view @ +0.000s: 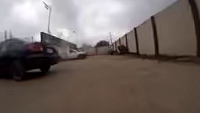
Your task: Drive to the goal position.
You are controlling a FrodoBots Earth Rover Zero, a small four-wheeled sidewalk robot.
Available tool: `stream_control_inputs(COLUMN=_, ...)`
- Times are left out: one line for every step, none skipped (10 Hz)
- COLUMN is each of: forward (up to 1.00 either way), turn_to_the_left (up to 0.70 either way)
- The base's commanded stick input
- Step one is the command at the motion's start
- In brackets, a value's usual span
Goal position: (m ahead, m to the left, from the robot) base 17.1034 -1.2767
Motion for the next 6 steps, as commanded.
stream_control_inputs(forward=0.5, turn_to_the_left=0.0)
stream_control_inputs(forward=0.5, turn_to_the_left=0.0)
stream_control_inputs(forward=0.5, turn_to_the_left=0.0)
stream_control_inputs(forward=0.5, turn_to_the_left=0.0)
stream_control_inputs(forward=0.5, turn_to_the_left=0.0)
stream_control_inputs(forward=0.5, turn_to_the_left=0.0)
